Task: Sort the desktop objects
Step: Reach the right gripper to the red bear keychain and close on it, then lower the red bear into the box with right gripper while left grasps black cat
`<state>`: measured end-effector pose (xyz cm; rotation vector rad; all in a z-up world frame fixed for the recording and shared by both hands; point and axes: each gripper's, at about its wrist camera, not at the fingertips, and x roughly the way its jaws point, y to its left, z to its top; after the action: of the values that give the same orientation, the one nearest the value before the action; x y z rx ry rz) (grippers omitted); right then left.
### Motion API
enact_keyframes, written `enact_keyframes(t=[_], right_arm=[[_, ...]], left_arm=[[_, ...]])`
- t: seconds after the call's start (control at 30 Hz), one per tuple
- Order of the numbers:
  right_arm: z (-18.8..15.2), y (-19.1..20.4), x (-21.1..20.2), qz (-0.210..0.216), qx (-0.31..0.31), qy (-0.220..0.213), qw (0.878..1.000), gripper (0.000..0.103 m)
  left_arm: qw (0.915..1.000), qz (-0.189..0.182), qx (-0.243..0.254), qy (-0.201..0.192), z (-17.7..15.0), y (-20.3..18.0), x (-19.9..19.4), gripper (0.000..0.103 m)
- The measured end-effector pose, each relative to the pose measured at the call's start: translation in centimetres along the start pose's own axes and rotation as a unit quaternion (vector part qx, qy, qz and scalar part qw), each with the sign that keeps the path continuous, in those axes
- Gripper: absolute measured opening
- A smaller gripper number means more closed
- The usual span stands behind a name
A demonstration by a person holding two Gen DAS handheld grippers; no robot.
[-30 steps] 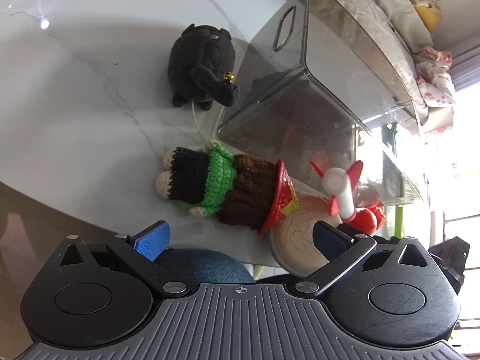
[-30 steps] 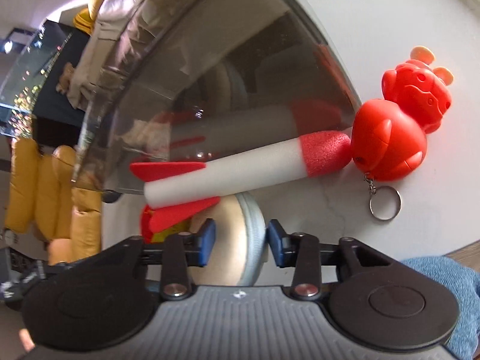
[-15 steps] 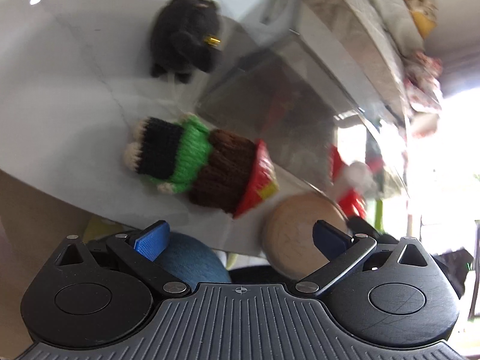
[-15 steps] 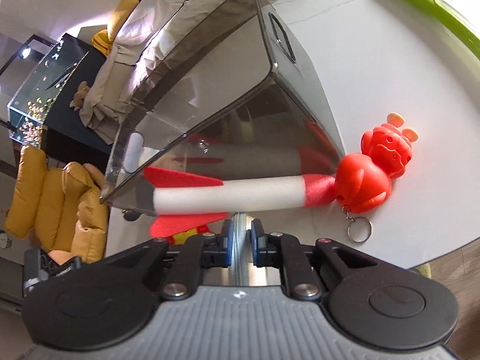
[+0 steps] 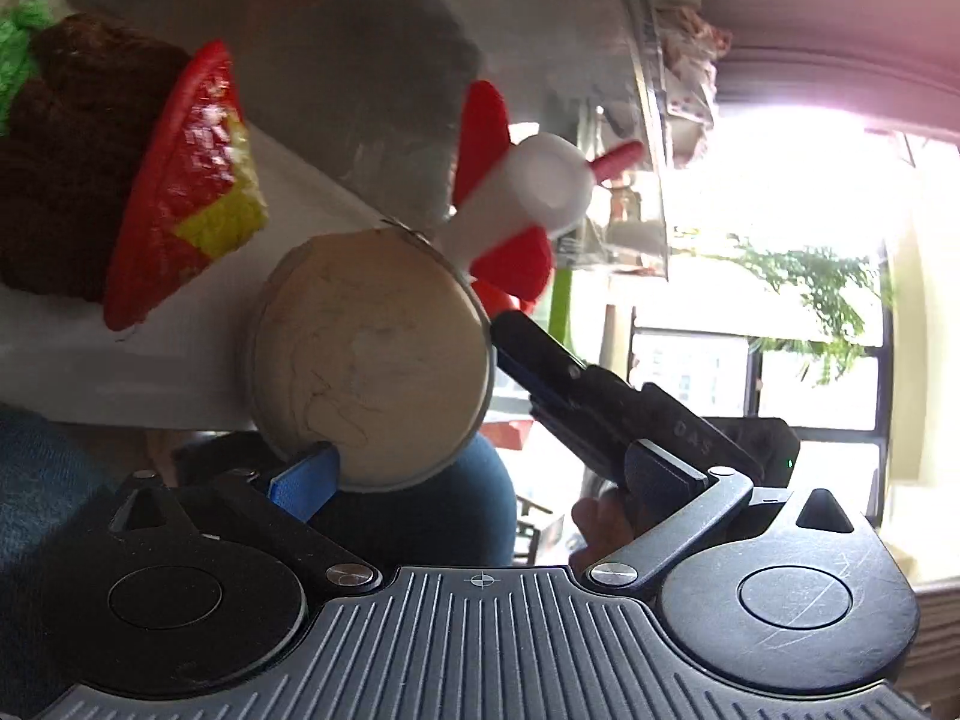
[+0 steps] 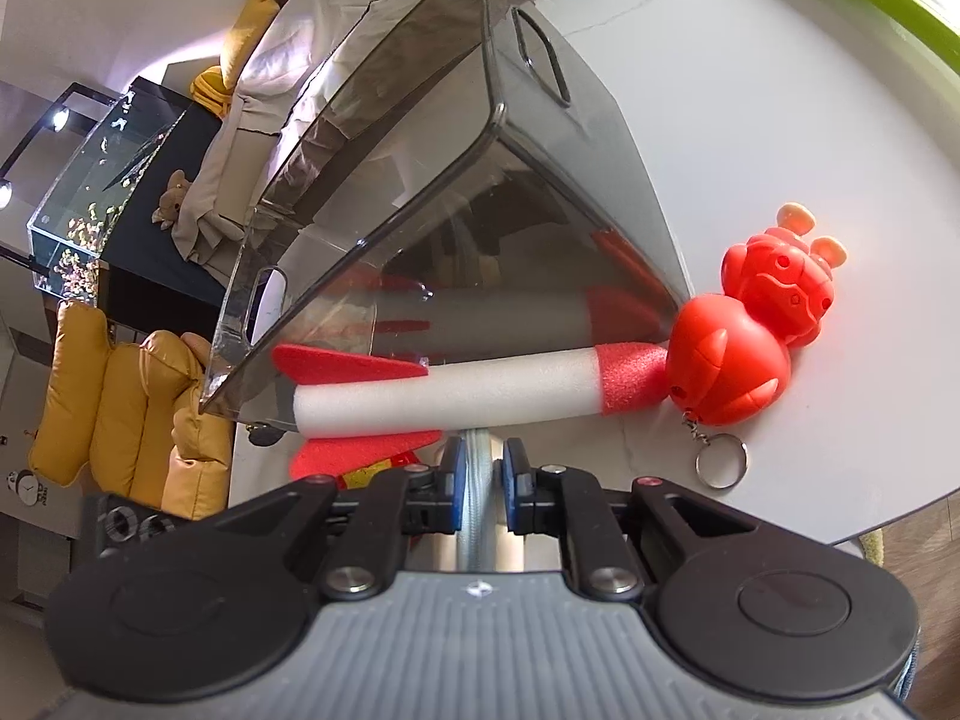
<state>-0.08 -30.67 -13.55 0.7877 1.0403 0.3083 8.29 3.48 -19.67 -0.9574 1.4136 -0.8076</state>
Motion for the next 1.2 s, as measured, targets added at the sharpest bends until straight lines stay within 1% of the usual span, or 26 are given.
enact_keyframes(t=[0.03, 0.07, 0.13, 0.2, 0.27, 0.33, 0.4, 0.43, 0.47, 0.5, 0.53, 0.57, 0.6, 0.63, 0.67, 0.7, 0.73, 0.77, 0.8, 0.83, 0.87, 0.93, 0.97, 1.1, 1.13, 1.2], right_arm=[[0.0, 0.0, 0.0, 0.002, 0.006, -0.001, 1.000, 0.013], [0.1, -0.3, -0.1, 0.005, 0.020, -0.002, 1.000, 0.012], [0.3, -1.0, -0.2, 0.012, 0.051, -0.004, 0.999, 0.011], [0.6, -1.3, -0.1, 0.021, 0.071, -0.009, 0.997, 0.010], [0.7, -1.2, 0.2, 0.017, 0.064, -0.013, 0.998, 0.010], [0.7, -1.0, 0.3, -0.005, 0.043, -0.021, 0.999, 0.010], [0.5, -0.3, -0.2, -0.036, 0.000, -0.036, 0.999, 0.019], [0.4, -0.1, -0.7, -0.048, -0.013, -0.044, 0.998, 0.029], [0.4, 0.1, -1.2, -0.061, -0.023, -0.053, 0.996, 0.050], [0.4, 0.1, -1.9, -0.067, -0.020, -0.062, 0.996, 0.061], [0.4, -0.4, -2.5, -0.057, 0.003, -0.067, 0.996, 0.073], [0.4, -0.9, -3.0, -0.046, 0.030, -0.071, 0.996, 0.073], [0.5, -1.7, -3.4, -0.022, 0.079, -0.065, 0.994, 0.072], [0.4, -2.5, -3.5, -0.012, 0.126, -0.063, 0.990, 0.067], [0.3, -3.2, -3.6, -0.005, 0.171, -0.062, 0.983, 0.055], [0.2, -3.2, -3.9, -0.037, 0.168, -0.076, 0.982, 0.050], [0.1, -3.0, -4.3, -0.077, 0.155, -0.093, 0.981, 0.048], [0.0, -2.3, -4.4, -0.129, 0.119, -0.112, 0.978, 0.054], [0.0, -1.8, -4.2, -0.176, 0.086, -0.118, 0.973, 0.059], [0.0, -1.7, -3.7, -0.200, 0.068, -0.116, 0.971, 0.061], [0.1, -1.7, -3.1, -0.202, 0.062, -0.114, 0.971, 0.061], [0.5, -2.3, -1.9, -0.183, 0.078, -0.119, 0.973, 0.062], [0.8, -2.6, -1.3, -0.177, 0.090, -0.119, 0.973, 0.064], [1.9, -3.7, 1.0, -0.185, 0.123, -0.097, 0.970, 0.063], [2.0, -3.9, 1.4, -0.186, 0.129, -0.093, 0.969, 0.055], [1.8, -3.8, 1.5, -0.183, 0.124, -0.096, 0.971, 0.054]], left_arm=[[1.0000, -0.003, 0.006, 0.004, 0.0, -0.1, 0.0, 0.103], [0.9998, 0.003, 0.017, 0.006, -0.3, -0.5, 0.1, 0.103], [0.9992, 0.025, 0.032, 0.006, -1.1, -1.4, 0.4, 0.103], [0.9989, 0.040, 0.021, 0.007, -1.9, -1.9, 1.2, 0.103], [0.9987, 0.044, 0.000, 0.024, -2.4, -1.9, 2.5, 0.103], [0.9984, 0.052, -0.019, 0.014, -2.7, -2.2, 2.5, 0.103], [0.9988, 0.045, -0.020, -0.003, -2.8, -3.1, 1.6, 0.103], [0.9991, 0.040, -0.009, -0.013, -2.7, -3.9, 0.7, 0.103], [0.9987, 0.043, 0.003, -0.027, -2.5, -4.6, -0.4, 0.103], [0.9980, 0.046, 0.015, -0.042, -2.4, -5.4, -1.5, 0.103], [0.9962, 0.060, 0.020, -0.060, -2.2, -5.9, -2.6, 0.103], [0.9939, 0.075, 0.024, -0.078, -2.0, -6.4, -3.7, 0.103], [0.9910, 0.089, 0.024, -0.097, -1.8, -6.7, -5.0, 0.103], [0.9875, 0.103, 0.024, -0.117, -1.6, -6.9, -6.3, 0.103], [0.9834, 0.117, 0.025, -0.136, -1.4, -7.2, -7.5, 0.103], [0.9795, 0.132, 0.026, -0.150, -1.5, -7.4, -8.4, 0.103], [0.9752, 0.146, 0.028, -0.164, -1.7, -7.7, -9.2, 0.103], [0.9705, 0.162, 0.035, -0.176, -2.0, -8.1, -9.9, 0.103], [0.9653, 0.179, 0.041, -0.185, -2.3, -8.2, -10.4, 0.103], [0.9591, 0.201, 0.048, -0.193, -2.5, -8.1, -10.8, 0.103], [0.9525, 0.222, 0.056, -0.200, -2.7, -8.6, -10.8, 0.103], [0.9425, 0.252, 0.072, -0.208, -3.1, -9.6, -11.4, 0.103], [0.9408, 0.256, 0.078, -0.208, -3.3, -10.0, -11.8, 0.103], [0.9483, 0.242, 0.072, -0.192, -4.0, -10.2, -12.3, 0.103], [0.9476, 0.245, 0.070, -0.193, -4.2, -9.9, -12.5, 0.103], [0.9448, 0.252, 0.063, -0.199, -4.5, -9.3, -12.8, 0.103]])
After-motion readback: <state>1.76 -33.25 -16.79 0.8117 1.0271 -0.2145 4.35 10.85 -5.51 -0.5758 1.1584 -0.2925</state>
